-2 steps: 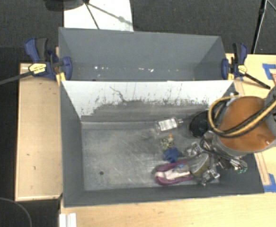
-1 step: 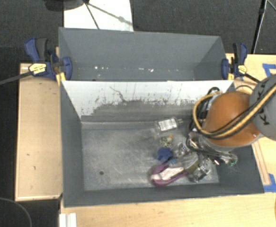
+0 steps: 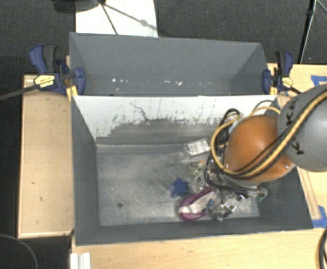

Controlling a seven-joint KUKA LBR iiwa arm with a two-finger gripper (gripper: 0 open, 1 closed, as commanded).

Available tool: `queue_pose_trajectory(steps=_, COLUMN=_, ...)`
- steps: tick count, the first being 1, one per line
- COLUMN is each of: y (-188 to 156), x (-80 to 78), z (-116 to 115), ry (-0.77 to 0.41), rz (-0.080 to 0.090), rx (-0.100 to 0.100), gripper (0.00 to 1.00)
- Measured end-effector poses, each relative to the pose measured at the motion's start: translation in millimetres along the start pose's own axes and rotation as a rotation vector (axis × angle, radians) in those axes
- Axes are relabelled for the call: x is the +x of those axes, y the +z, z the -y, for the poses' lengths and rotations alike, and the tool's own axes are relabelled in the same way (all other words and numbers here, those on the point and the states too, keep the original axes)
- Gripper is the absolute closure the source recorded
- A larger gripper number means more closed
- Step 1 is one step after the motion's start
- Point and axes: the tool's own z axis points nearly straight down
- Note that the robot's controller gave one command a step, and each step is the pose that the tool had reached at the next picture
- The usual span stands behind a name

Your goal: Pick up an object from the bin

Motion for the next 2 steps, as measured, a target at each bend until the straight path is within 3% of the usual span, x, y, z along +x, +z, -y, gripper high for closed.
queue_pose_trajectory(steps=1, y=-1, x=-1.8, z=0, ry=0.001, rz=0.007, rx=0.001, gripper=1.0)
queue_pose_trajectory(steps=2, y=-135, x=-2.9, z=-3, ry=0.028, rz=-0.01, rx=-0.01, gripper=1.0)
